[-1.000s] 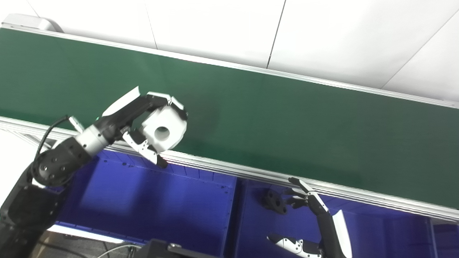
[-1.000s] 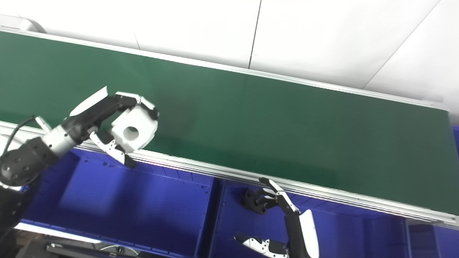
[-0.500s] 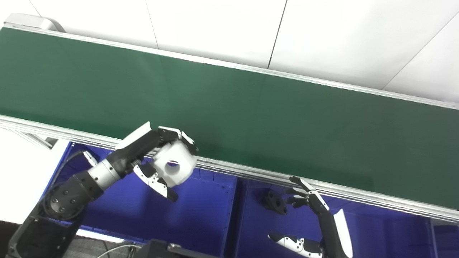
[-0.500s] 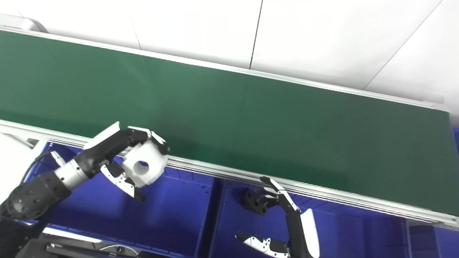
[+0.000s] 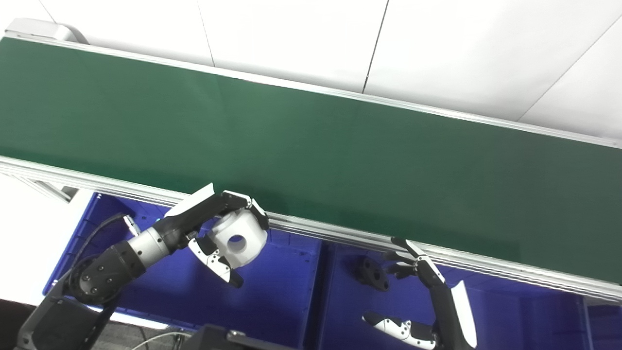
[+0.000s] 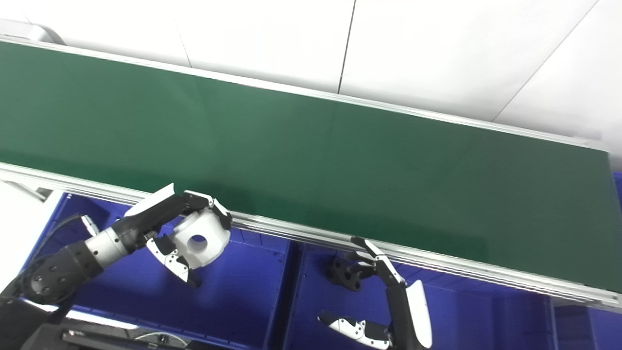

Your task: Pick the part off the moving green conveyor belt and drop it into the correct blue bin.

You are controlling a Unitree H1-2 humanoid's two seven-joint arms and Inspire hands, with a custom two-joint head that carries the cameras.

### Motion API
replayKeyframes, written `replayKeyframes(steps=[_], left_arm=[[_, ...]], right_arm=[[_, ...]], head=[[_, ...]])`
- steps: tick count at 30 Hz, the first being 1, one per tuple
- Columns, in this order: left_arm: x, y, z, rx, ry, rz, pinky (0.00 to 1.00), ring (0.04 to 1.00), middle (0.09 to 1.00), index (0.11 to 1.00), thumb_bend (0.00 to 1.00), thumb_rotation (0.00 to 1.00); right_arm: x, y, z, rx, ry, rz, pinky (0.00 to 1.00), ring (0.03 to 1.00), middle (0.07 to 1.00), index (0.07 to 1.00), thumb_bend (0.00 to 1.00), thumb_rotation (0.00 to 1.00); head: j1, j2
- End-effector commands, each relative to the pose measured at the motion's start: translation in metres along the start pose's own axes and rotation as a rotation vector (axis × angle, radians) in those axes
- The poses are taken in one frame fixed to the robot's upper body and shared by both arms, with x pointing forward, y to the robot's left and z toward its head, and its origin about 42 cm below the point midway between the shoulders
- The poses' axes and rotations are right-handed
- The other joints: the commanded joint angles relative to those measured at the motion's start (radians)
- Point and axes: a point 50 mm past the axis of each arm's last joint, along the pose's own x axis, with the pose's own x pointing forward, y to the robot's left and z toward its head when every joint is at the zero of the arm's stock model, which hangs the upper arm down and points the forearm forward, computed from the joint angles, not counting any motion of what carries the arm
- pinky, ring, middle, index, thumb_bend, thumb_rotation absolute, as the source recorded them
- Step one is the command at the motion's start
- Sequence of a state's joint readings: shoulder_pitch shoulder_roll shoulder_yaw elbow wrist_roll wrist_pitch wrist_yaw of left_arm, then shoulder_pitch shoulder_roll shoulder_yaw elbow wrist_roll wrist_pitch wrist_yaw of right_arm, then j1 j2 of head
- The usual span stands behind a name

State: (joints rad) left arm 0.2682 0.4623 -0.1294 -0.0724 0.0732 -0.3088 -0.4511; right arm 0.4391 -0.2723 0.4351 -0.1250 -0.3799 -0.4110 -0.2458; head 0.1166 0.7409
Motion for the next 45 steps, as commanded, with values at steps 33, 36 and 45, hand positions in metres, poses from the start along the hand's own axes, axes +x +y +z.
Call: replayKeyframes(steps=[33,36,45], left_arm=[[-0.009,0.015,0.005,0.019,-0.031,-0.146,0.59,0.673,0.779,0.776,0.87,0.30],[-0.009,0.017,0.008,0.026,-0.040,-0.144,0.56,0.619,0.749,0.756,0.85,0.29],[-0.009,0.021,0.016,0.035,-0.054,-0.150,0.50,0.570,0.713,0.733,0.80,0.24]], right_arm=[[0.000,0.000,0.010,0.023,-0.072,-0.022,0.58,0.613,0.701,0.831,0.72,0.34],[0.000,-0.001,0.011,0.022,-0.071,-0.022,0.58,0.614,0.702,0.833,0.72,0.35],[0.000,0.000,0.011,0.020,-0.073,-0.022,0.58,0.613,0.702,0.836,0.72,0.34]], head=[[0.006,0.007],[0.006,0.008],[0.006,0.008]])
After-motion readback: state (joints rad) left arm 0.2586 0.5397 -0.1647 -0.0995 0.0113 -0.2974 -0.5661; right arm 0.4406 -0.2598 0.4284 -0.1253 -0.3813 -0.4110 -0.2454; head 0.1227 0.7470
